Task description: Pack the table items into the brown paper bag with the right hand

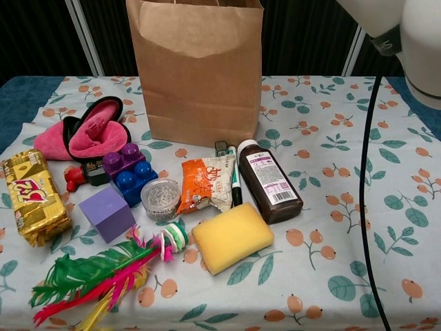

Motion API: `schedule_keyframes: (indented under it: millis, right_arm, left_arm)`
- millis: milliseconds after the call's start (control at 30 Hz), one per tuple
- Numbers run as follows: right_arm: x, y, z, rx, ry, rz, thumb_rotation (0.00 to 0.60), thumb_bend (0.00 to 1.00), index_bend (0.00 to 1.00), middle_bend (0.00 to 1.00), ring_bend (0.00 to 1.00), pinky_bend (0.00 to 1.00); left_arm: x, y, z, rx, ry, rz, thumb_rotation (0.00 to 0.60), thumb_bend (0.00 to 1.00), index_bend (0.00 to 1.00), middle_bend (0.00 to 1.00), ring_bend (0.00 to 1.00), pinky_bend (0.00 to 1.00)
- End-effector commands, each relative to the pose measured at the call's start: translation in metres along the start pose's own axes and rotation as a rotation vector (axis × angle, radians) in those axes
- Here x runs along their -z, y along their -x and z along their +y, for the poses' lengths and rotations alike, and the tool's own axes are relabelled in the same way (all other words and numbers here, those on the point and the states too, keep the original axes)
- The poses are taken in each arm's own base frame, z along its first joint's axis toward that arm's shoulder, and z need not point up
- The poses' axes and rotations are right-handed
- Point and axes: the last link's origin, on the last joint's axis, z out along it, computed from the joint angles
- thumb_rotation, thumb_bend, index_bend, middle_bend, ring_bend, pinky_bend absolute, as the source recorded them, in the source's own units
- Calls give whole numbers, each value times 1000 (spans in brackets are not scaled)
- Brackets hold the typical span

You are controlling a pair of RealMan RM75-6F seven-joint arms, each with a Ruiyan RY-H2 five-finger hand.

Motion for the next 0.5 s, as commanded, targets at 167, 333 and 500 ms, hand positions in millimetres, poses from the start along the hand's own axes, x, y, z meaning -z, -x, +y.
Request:
schedule_keyframes:
  millis: [167,333,500]
  right_arm:
    - [4,-14,4,-46,1,15,600,0,71,161,0,0]
    - [28,-56,14,-97,-39,153,600,0,71,161,0,0]
    - [96,-98,57,-41,-58,216,600,0,71,161,0,0]
  left_arm:
    - [1,1,2,-5,5,-3,600,115,263,266,170,248]
    - [2,2,4,-6,8,-10,600,115,263,266,170,248]
    - [1,5,7,-16,21,-26,600,114,263,266,170,248]
